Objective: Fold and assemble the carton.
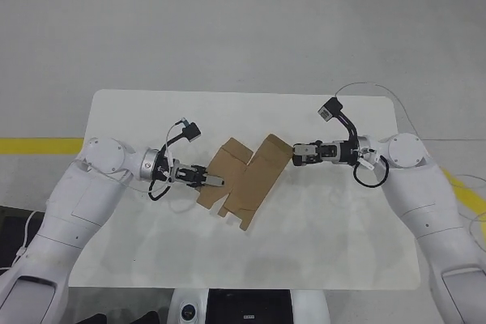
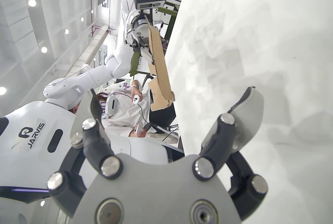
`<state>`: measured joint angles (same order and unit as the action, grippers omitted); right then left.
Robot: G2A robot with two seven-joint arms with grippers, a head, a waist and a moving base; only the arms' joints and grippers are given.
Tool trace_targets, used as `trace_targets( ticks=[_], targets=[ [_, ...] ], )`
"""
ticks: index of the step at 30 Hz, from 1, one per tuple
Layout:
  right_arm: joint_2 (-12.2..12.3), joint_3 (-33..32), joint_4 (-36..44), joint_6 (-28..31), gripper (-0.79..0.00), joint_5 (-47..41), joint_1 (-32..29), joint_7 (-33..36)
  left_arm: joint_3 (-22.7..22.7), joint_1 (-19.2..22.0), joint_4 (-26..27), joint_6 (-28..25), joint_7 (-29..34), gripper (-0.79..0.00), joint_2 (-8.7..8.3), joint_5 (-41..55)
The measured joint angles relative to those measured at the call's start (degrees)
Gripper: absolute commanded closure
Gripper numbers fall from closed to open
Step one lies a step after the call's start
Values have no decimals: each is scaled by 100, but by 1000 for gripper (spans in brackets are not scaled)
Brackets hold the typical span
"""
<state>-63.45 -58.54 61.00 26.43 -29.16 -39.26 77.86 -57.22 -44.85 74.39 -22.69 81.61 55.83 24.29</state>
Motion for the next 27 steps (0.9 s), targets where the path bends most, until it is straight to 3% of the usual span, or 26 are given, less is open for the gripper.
trace_targets(
  ticks=[11,14,16,23,27],
  targets=[
    [75,322,326,-112,-785,-5,30,113,506,168,140,-89,-89,0,-167,144],
    [100,423,383,-151,-526,-95,49,153,605,211,117,-127,-127,0,-203,251],
    [122,480,371,-166,-416,-120,60,167,668,254,107,-153,-152,0,-224,291],
    [191,595,300,-163,-292,-263,61,164,873,377,107,-306,-306,0,-291,267],
    [226,677,292,-161,-139,-312,75,161,979,433,93,-348,-348,0,-332,341]
  ],
)
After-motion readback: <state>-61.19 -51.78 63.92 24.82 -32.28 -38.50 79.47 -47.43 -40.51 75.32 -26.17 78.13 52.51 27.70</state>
